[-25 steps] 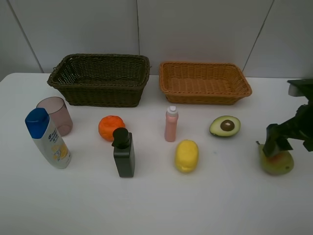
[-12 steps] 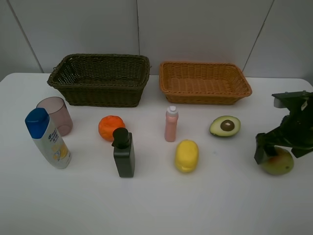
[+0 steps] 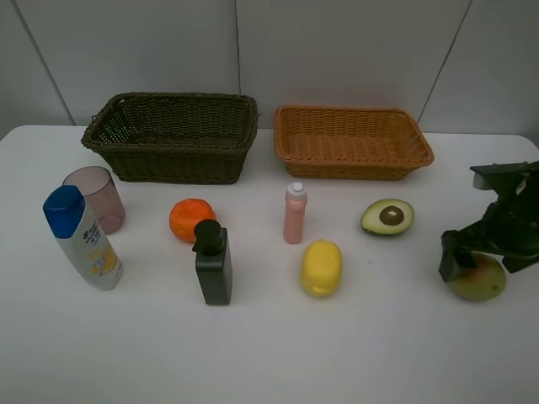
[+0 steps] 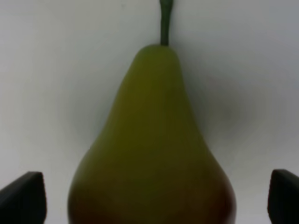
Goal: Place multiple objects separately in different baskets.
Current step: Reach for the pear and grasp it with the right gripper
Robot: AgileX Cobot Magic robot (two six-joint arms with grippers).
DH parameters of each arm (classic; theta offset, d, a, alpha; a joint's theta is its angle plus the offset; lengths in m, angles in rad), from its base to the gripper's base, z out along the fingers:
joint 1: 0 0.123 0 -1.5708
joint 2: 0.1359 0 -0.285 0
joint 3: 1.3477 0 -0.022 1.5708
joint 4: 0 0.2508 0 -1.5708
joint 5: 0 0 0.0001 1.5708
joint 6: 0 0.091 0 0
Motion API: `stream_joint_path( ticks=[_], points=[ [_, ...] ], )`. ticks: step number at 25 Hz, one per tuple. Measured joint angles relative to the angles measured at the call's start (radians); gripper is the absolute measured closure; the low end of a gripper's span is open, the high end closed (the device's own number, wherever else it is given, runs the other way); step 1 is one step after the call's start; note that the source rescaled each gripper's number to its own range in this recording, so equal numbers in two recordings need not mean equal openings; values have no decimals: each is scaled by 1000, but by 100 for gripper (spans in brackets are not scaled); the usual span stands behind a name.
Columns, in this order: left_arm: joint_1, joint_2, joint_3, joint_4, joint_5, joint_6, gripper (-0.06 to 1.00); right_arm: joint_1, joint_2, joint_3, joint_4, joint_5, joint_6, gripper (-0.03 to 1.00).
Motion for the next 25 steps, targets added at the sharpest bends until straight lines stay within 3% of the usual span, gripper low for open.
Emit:
stream_joint_path(
  ticks=[15,17,20,25],
  points=[
    [0,0,0,0,0,0,-5,0,70,-1,4,-21,0,-1],
    [0,0,0,0,0,0,-5,0,70,-1,4,-21,0,8],
    [0,0,0,0,0,0,-5,0,70,-1,2,-23,0,38],
    [0,0,0,0,0,0,-5,0,70,-1,-17,-26,0,37]
  ],
)
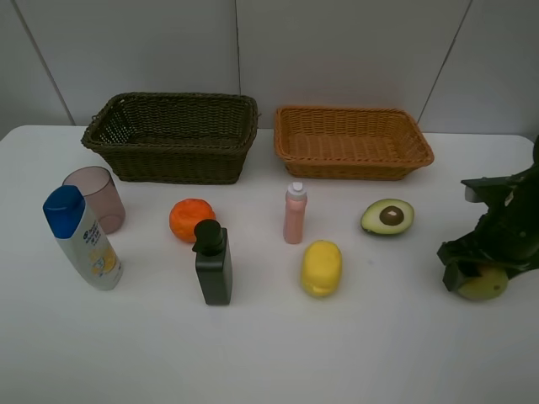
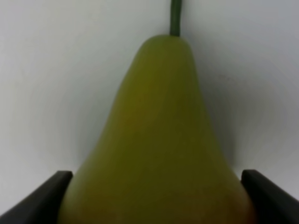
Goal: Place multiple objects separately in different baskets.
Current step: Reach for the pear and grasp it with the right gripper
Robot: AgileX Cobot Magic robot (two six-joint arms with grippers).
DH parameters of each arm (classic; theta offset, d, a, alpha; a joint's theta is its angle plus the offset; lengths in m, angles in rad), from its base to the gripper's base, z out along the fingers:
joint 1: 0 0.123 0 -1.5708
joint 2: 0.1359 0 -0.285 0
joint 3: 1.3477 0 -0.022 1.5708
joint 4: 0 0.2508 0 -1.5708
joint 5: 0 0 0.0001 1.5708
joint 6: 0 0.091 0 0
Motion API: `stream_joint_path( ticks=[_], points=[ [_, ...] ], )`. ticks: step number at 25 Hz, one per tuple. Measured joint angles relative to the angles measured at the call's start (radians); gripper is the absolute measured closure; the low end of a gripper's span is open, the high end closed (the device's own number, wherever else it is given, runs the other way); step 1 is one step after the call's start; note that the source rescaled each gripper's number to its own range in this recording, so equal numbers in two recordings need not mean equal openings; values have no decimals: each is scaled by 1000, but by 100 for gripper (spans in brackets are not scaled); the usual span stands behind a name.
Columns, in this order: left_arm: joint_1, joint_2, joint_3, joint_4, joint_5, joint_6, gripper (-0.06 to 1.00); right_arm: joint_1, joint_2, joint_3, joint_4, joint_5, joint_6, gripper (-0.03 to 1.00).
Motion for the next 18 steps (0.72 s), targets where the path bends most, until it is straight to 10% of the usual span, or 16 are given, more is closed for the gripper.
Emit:
stream_joint_path(
  ticks=[18],
  points=[
    [0,0,0,0,0,0,-5,0,-52,0,29,-22,0,37]
  ],
)
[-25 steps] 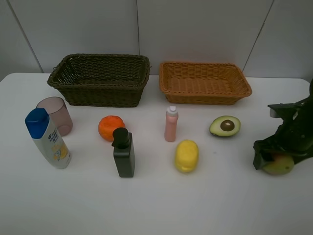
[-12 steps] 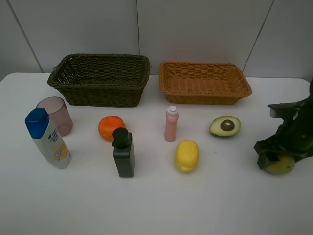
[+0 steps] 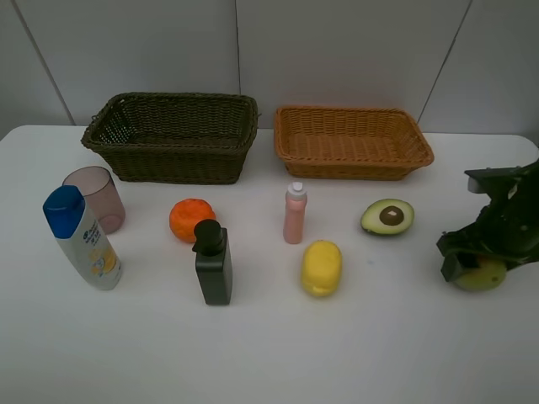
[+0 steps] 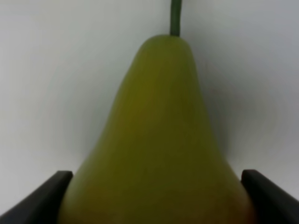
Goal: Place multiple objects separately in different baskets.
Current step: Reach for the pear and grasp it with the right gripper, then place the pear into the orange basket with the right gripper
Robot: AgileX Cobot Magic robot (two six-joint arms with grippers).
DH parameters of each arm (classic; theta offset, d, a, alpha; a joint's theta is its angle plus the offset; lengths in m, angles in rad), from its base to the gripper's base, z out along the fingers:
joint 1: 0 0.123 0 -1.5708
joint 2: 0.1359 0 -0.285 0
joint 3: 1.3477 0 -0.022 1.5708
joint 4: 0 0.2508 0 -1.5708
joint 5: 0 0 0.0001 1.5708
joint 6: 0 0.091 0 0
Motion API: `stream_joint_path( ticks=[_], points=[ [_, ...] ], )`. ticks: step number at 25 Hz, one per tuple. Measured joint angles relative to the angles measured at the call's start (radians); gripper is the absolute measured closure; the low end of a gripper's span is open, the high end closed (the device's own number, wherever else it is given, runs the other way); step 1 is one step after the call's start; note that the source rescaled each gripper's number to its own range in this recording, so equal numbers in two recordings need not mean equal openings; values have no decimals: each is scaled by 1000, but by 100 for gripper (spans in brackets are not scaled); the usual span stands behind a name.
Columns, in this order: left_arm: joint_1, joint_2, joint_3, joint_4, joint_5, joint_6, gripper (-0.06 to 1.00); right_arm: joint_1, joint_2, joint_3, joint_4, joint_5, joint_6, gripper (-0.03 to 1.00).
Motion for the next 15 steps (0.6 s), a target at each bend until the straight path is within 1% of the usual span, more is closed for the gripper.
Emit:
stream_joint_path(
  ticks=[4,6,10,13,15],
  points=[
    [0,0,0,0,0,0,-5,0,-68,0,6,30,0,37],
    [0,0,0,0,0,0,-5,0,-103,-15,16,83,0,37],
    [0,0,0,0,0,0,-5,0,-151,-89,21,220,0,37],
    [0,0,0,0,0,0,-5,0,-174,-154,23,287,0,37],
    [0,0,0,0,0,0,-5,4,-180,-202,26,309,0,37]
  ],
)
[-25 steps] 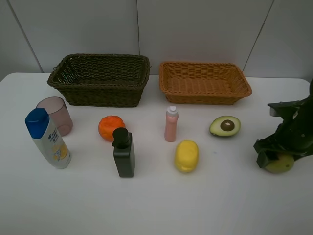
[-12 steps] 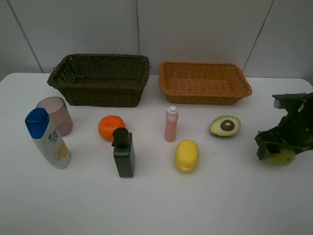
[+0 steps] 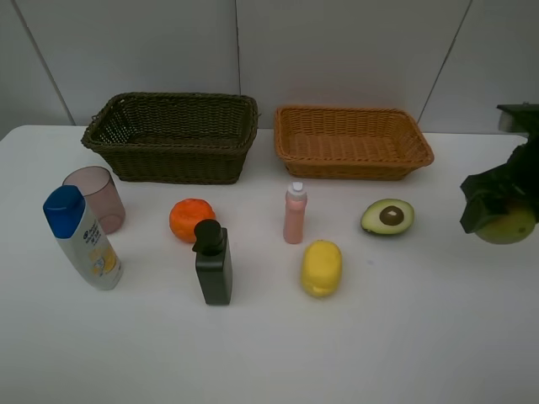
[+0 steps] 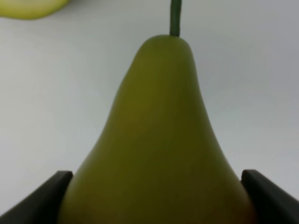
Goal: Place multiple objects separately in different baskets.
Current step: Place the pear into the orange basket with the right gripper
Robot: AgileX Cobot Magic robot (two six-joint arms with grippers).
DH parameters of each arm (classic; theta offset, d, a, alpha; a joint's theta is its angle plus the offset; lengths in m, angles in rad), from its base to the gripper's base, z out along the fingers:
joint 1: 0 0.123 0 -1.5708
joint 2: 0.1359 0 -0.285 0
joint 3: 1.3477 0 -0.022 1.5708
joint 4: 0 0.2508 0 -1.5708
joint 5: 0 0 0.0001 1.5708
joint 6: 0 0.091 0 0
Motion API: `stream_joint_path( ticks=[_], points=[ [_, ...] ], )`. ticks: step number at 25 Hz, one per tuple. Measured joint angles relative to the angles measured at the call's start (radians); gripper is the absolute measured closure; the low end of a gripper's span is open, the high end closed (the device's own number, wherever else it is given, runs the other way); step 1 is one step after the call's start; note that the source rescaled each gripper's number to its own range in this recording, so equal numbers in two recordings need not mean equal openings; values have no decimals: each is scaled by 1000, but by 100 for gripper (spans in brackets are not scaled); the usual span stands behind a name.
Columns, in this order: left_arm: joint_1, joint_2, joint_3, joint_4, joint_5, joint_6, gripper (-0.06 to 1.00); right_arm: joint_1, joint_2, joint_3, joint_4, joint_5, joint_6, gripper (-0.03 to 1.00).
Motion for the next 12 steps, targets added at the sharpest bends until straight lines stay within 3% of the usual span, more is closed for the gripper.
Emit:
stream_joint_path(
  ticks=[7,12],
  points=[
    [0,0,0,0,0,0,-5,2,-1,-142,116,4,-9,37],
    [0,0,0,0,0,0,-5,2,13,-229,229,-23,-116,37]
  ],
)
